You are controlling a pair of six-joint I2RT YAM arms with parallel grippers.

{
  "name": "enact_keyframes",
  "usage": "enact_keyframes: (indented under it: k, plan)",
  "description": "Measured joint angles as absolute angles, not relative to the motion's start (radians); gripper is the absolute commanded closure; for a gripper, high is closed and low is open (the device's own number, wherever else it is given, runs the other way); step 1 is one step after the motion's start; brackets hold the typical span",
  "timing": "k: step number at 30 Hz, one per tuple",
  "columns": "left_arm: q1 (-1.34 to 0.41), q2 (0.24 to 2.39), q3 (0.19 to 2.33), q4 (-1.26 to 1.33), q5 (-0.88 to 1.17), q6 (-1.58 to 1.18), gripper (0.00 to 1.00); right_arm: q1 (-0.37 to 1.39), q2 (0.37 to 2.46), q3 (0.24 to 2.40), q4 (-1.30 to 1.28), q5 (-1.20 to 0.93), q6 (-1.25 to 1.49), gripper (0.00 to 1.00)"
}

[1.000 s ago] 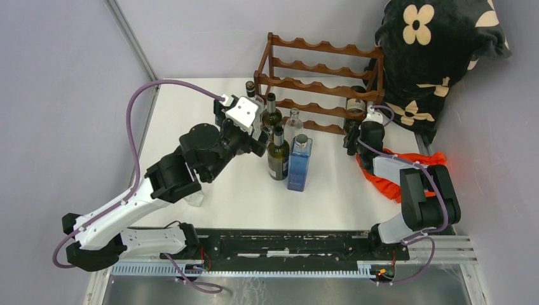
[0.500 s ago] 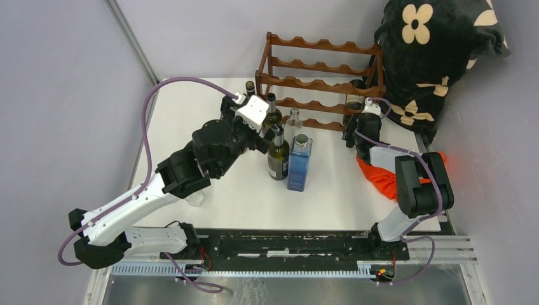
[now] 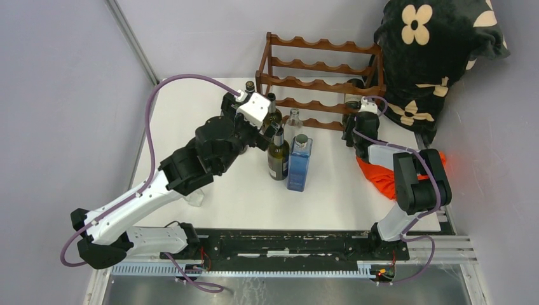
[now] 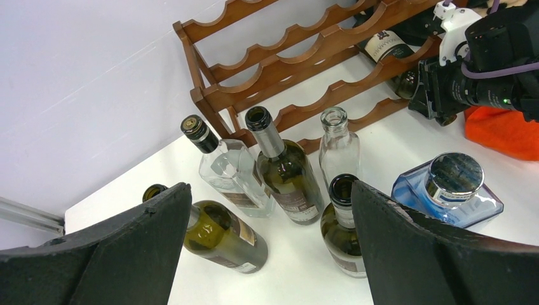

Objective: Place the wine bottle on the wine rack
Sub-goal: Place the wine bottle in the wine rack.

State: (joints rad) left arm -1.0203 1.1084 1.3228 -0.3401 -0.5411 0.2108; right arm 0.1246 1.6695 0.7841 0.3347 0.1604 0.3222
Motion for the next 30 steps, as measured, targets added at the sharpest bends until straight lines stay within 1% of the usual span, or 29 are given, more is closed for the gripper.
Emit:
enact_keyframes:
  k: [7, 23, 30]
  plan:
    - [-1.02, 1.114, 1.323, -0.34, -0.539, 0.211, 0.0, 0.125, 1.683, 0.784, 0.365, 0.159, 0.26, 0.86]
    - [-1.017, 1.117, 1.323, -0.34, -0.538, 0.21, 0.0, 0.125, 1.753, 0.84, 0.367, 0.157, 0.211, 0.84]
    - [-1.016, 1.138, 1.327, -0.341, -0.522, 0.21, 0.0, 0.125, 1.784, 0.868, 0.381, 0.179, 0.211, 0.78]
